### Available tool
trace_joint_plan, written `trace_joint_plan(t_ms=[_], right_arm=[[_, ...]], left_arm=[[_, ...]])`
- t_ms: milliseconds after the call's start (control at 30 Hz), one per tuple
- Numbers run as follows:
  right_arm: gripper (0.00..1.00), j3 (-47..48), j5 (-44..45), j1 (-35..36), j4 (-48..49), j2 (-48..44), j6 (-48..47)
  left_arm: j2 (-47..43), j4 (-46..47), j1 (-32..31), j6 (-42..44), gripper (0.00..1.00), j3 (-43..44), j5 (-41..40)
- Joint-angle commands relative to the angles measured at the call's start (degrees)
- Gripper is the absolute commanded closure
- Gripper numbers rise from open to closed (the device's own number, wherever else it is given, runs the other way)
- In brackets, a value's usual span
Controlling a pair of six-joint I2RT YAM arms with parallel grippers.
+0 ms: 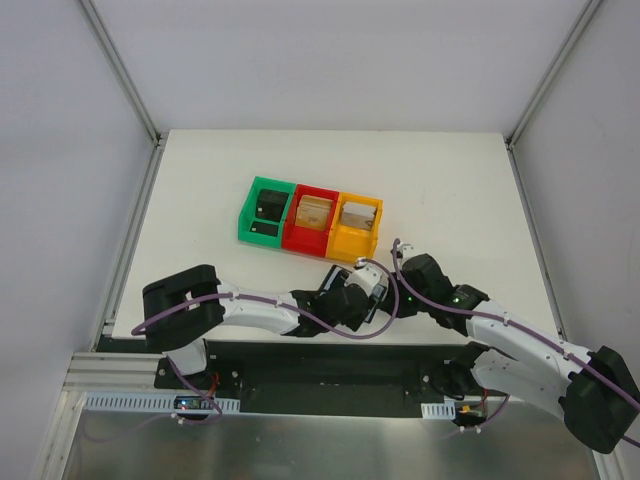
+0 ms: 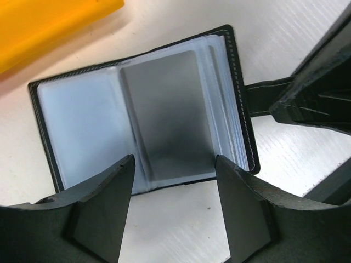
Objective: Take the credit cards out of the card holder
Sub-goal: Remove the credit card from the card holder.
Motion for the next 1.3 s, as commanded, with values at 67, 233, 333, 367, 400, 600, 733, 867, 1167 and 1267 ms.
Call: trace_joint_plan(t_ms=[67, 233, 333, 367, 400, 600, 733, 867, 1167, 1267], right_arm=[[1.00, 2.0, -0.4, 0.0, -0.1, 0.2, -0.3], [0.99, 1.9, -0.4, 0.0, -0.3, 0.0, -0.4], [1.00, 1.9, -0.8, -0.1, -0.3, -0.2, -0.6], [1.00, 1.9, -0.8, 0.1, -0.4, -0.2, -0.6], [1.00, 1.8, -0.8, 0.0, -0.4, -0.1, -0.7], [1.00, 1.5, -1.1, 0.0, -0.4, -0.5, -0.7], [1.00, 1.5, -2.7, 0.0, -0.8, -2.3, -1.0], [1.00, 5.6, -4.6, 0.1, -8.0, -3.9, -6.3], [1.00, 11.7, -5.2, 0.5, -16.9, -5.5, -10.9], [1.00, 11.5, -4.9, 0.6, -17.1, -4.7, -10.9]], left_arm=[[-1.1, -4.3, -0.5, -0.8, 0.43, 0.6, -6.1], [-2.2, -5.0, -0.2, -3.8, 0.44, -0.6, -9.0], [-4.0, -5.0, 0.2, -5.2, 0.44, -1.8, -10.7], [-4.7, -5.1, 0.3, -5.6, 0.45, -2.2, -11.2], [-5.3, -5.1, 0.3, -5.8, 0.45, -2.5, -11.7], [-8.8, -4.0, 1.0, -7.0, 0.46, -3.9, -11.9], [-12.8, 3.3, 1.1, -6.9, 0.45, -8.1, -8.4], [-17.9, 7.7, 1.5, -8.4, 0.44, -12.1, -6.7], [-22.7, 11.8, 1.7, -8.3, 0.43, -14.9, 0.4], [-21.0, 12.4, 1.7, -7.7, 0.42, -13.9, 2.5]])
